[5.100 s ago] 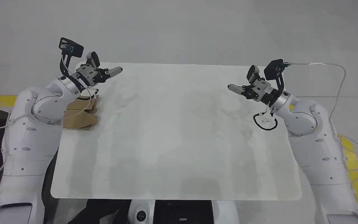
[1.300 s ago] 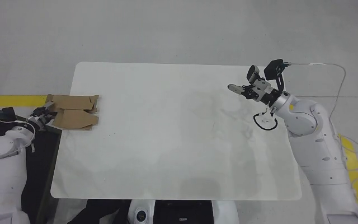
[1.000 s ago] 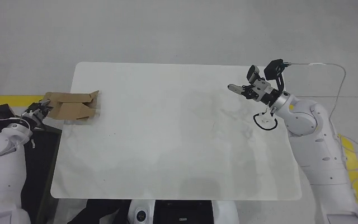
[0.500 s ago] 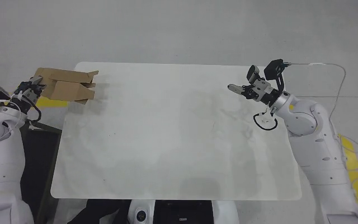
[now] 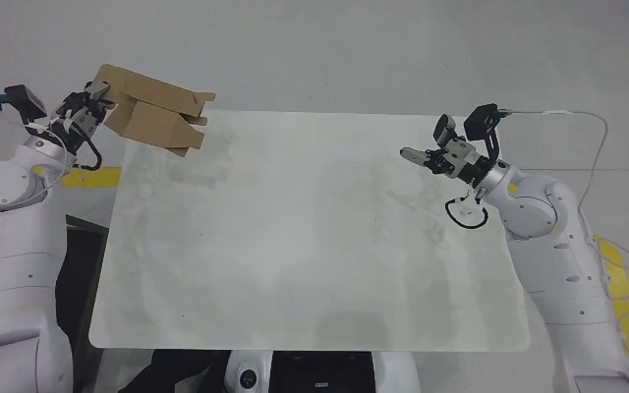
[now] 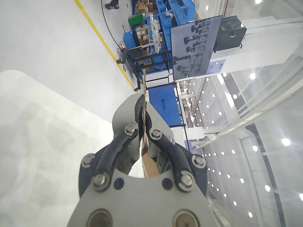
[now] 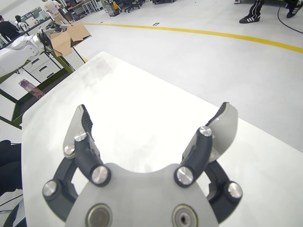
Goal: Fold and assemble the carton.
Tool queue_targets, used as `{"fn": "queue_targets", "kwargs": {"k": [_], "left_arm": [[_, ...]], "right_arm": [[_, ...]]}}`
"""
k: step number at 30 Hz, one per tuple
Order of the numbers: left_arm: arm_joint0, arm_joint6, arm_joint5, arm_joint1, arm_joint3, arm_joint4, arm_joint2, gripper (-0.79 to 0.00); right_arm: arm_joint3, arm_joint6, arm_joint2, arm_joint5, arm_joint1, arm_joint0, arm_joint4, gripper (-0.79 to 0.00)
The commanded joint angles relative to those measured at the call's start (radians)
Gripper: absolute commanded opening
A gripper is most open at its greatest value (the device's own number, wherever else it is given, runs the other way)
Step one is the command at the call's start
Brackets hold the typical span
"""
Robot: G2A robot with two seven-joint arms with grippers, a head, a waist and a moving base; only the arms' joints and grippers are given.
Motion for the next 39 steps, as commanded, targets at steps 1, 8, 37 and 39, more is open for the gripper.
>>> {"fn": "queue_targets", "kwargs": {"k": [1,8,37,39], "left_arm": [[-0.014,-0.002,0.0,-0.009,0.006,-0.011,0.033,-0.785],[-0.051,-0.036,-0.026,-0.051,0.025,-0.037,0.17,-0.785],[0.007,-0.377,-0.093,-0.129,-0.246,-0.178,0.413,-0.785],[0.021,-0.392,-0.095,-0.126,-0.266,-0.174,0.409,-0.785]], "right_arm": [[0.0,0.0,0.0,0.0,0.0,0.0,0.0,0.0],[0.0,0.0,0.0,0.0,0.0,0.0,0.0,0.0],[0.0,0.002,-0.016,0.003,-0.004,-0.02,0.057,0.0],[0.011,0.026,-0.036,-0.014,-0.007,-0.021,0.127,0.0]]}}
